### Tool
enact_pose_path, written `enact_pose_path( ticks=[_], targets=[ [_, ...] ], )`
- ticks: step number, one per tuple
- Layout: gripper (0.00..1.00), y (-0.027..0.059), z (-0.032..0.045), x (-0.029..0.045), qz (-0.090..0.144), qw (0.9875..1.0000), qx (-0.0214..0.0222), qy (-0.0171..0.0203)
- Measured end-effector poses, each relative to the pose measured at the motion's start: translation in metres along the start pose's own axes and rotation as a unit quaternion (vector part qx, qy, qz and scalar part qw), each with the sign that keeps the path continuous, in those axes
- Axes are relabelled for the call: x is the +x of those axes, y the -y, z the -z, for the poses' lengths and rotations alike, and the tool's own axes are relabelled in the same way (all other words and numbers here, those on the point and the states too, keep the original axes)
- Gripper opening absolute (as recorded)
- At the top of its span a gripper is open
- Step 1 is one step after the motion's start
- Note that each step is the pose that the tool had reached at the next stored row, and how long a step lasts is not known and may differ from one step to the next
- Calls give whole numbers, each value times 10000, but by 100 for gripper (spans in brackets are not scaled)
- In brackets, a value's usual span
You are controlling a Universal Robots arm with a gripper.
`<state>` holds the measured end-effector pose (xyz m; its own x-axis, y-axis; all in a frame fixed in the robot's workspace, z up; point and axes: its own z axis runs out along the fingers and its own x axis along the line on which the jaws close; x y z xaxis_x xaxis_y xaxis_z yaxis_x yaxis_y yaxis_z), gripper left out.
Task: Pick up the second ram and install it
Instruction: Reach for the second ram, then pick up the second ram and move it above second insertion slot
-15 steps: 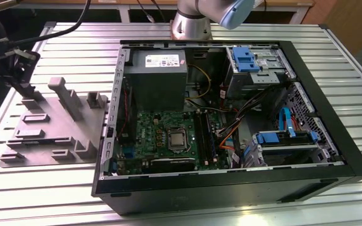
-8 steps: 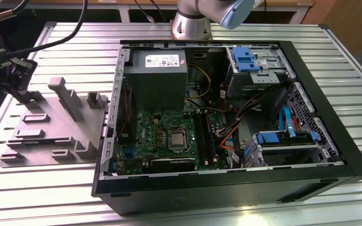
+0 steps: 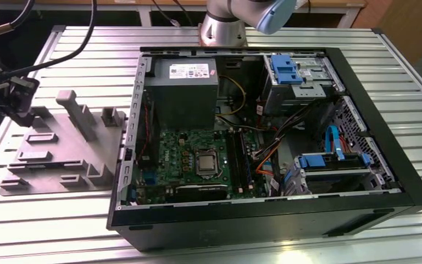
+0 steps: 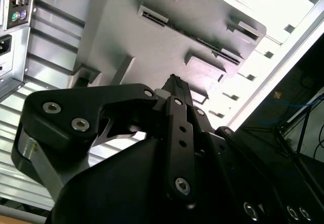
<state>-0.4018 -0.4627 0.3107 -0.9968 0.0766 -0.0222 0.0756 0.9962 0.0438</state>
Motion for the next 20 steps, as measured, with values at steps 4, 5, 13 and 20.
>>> enact_pose_path(
  ticks=[4,5,13,20],
  targets=[
    [10,4,-29,35,0,10000,0,0],
    [10,5,-37,45,0,10000,0,0],
    [10,25,-106,117,-10,10000,0,1],
    [10,29,-124,121,-20,10000,1,0]
  ],
)
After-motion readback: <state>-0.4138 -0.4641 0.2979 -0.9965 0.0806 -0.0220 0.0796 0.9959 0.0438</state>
